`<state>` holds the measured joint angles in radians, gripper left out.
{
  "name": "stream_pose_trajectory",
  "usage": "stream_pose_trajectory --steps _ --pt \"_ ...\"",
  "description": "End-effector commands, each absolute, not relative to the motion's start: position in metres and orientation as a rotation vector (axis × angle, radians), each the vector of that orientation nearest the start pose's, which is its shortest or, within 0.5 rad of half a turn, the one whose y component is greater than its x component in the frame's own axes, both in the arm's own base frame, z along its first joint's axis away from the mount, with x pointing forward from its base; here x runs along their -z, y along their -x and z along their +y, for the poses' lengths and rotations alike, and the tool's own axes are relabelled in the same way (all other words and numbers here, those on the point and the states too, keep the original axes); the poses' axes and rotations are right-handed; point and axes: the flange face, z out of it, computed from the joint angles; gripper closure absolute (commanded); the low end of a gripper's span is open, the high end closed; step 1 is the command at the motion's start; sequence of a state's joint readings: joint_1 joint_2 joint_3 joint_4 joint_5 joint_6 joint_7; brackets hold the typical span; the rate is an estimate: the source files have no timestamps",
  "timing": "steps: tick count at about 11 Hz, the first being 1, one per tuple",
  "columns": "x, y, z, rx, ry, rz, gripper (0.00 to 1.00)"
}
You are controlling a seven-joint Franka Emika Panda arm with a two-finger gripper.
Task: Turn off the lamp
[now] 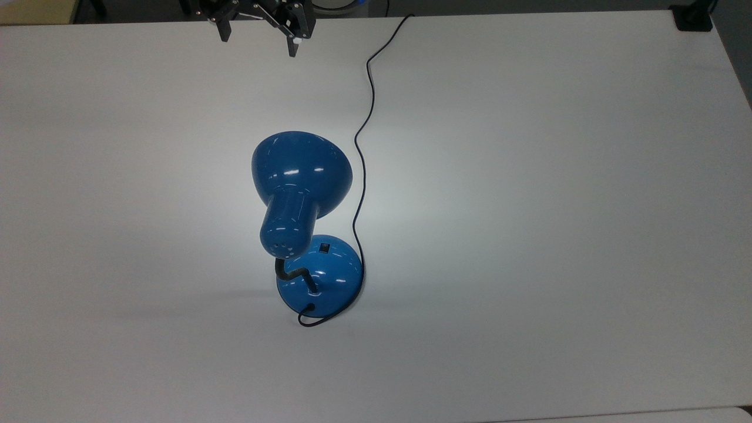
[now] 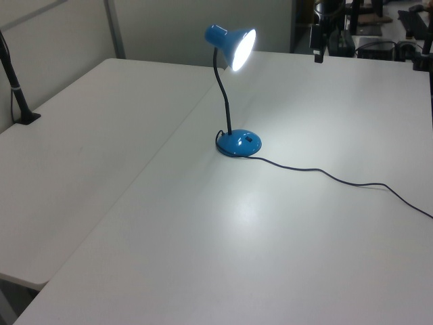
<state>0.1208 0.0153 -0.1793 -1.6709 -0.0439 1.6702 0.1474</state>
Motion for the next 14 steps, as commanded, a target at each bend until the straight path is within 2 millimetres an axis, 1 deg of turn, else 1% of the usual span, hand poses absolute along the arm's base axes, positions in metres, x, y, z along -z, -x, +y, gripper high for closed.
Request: stream_pose_trajectory --steps 1,3,5,7,9,11,12,13,14 --pt "-0.584 -0.564 -0.043 -0.051 3.17 0.312 0.0" --pt "-0.582 -0.564 -0.043 -0.056 3.173 0.3 0.0" --pt "-0.571 -0.57 -0.042 -0.082 3.186 0.297 0.0" --pt "-0.571 -0.571 -0.042 -0.075 3.187 0.292 0.0" --pt "-0.57 -0.571 -0.041 -0.076 3.192 0.231 0.0" --pt "-0.57 -0.571 -0.042 -0.077 3.19 0.223 0.0" --pt "-0.57 -0.571 -0.042 -0.079 3.191 0.216 0.04" --pt "-0.569 -0.571 -0.041 -0.081 3.193 0.16 0.16" --pt "-0.568 -0.571 -0.04 -0.087 3.193 0.096 0.34"
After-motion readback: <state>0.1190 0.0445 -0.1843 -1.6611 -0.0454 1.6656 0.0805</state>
